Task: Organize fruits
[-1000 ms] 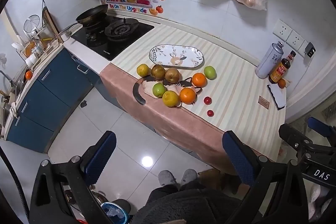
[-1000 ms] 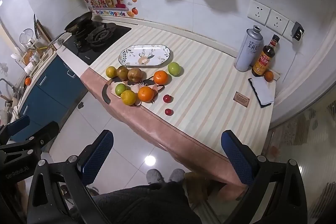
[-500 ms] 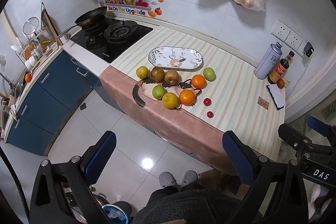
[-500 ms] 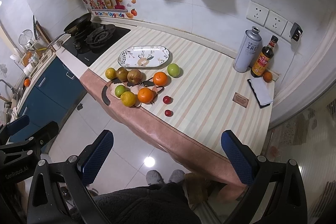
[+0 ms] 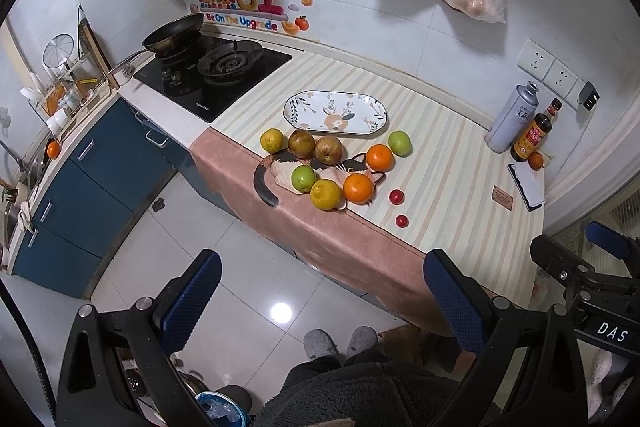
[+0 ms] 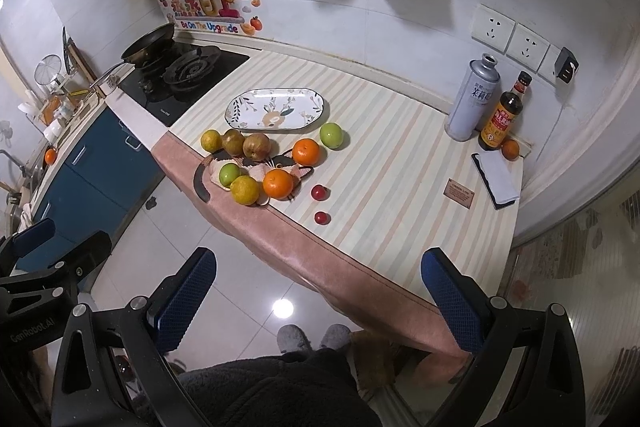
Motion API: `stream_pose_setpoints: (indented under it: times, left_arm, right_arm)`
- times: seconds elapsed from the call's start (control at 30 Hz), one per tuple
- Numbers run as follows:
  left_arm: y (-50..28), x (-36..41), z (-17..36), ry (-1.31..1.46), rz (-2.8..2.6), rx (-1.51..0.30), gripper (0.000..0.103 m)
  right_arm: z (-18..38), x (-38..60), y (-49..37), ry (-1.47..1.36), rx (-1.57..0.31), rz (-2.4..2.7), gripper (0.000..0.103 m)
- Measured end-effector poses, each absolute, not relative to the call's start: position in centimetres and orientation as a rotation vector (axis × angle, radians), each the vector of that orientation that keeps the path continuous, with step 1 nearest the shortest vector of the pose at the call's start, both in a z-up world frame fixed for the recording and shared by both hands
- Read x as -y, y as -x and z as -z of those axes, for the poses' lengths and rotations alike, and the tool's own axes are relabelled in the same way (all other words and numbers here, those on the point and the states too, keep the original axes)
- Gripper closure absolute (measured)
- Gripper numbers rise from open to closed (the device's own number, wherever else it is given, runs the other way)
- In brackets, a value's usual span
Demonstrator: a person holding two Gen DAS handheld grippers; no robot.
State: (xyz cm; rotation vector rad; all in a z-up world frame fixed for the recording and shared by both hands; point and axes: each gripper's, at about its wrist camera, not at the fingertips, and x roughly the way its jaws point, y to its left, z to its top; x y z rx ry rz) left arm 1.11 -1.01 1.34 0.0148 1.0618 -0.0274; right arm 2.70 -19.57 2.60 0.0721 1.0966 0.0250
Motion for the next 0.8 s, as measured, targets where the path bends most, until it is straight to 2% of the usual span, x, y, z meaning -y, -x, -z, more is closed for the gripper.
stream_pose_setpoints:
  times: [0.8]
  left_arm:
    - [-0.8, -0.8, -0.4, 0.000, 0.016, -1.062, 0.000]
  right_arm:
    - [-2.0, 17.9, -3.3, -0.049, -1.105, -0.042, 0.000]
